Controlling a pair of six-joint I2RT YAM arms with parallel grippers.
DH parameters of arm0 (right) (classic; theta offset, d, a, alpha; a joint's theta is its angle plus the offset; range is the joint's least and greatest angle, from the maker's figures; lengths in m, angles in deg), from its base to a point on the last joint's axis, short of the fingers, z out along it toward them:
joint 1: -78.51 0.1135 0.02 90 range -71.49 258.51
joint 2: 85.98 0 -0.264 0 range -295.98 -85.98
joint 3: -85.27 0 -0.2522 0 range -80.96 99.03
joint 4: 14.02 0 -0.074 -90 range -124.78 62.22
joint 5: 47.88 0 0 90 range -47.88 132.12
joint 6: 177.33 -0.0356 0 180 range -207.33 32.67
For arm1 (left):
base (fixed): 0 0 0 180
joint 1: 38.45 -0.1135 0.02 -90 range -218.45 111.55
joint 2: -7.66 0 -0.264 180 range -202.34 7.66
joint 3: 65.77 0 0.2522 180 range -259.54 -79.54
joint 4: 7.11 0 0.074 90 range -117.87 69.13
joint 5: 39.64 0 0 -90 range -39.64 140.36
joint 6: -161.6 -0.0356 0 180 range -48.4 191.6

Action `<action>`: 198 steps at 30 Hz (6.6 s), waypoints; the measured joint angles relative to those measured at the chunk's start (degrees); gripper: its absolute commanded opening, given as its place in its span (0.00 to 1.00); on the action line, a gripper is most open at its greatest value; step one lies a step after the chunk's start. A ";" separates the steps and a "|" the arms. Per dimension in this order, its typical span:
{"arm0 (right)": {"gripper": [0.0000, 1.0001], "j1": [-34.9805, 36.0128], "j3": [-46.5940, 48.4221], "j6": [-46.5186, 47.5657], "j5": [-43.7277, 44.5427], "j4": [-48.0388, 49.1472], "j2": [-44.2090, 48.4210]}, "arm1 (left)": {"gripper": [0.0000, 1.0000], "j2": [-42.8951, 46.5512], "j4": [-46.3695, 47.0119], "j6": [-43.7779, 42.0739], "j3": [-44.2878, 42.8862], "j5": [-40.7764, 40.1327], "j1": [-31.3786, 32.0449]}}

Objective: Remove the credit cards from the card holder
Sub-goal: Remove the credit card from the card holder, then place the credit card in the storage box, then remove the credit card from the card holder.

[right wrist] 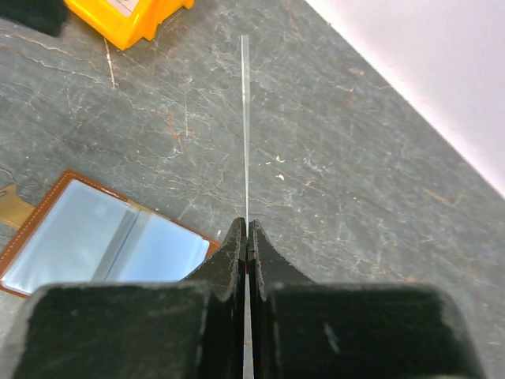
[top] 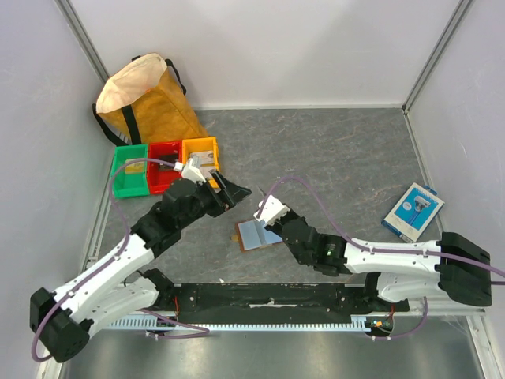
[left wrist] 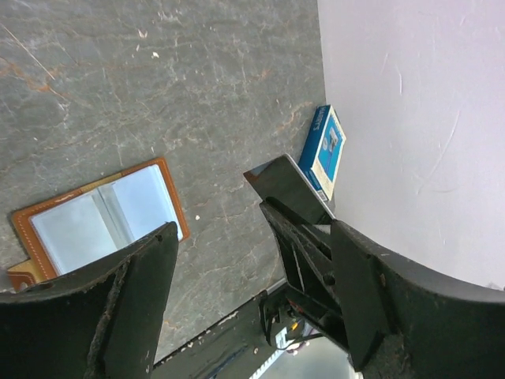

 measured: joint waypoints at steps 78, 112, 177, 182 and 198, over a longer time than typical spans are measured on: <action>0.98 -8.35 -15.37 -23.02 -12.46 11.50 6.73 | 0.02 -21.22 0.83 -43.23 -4.59 20.74 -56.78; 0.98 -8.46 -15.50 -22.82 -12.48 13.33 3.91 | 0.31 -51.15 11.10 -44.00 -17.73 28.68 -56.11; 0.81 -0.52 15.37 -29.53 -18.01 -21.24 -23.56 | 0.22 -19.23 2.49 -23.69 13.88 6.73 0.17; 0.81 0.00 17.20 -29.51 -18.10 -21.44 -26.51 | 0.11 -17.44 2.75 -22.80 15.91 6.75 0.31; 0.61 0.09 17.55 -29.73 -14.62 -23.15 -28.52 | 0.02 -15.82 2.38 -22.23 17.03 6.97 0.33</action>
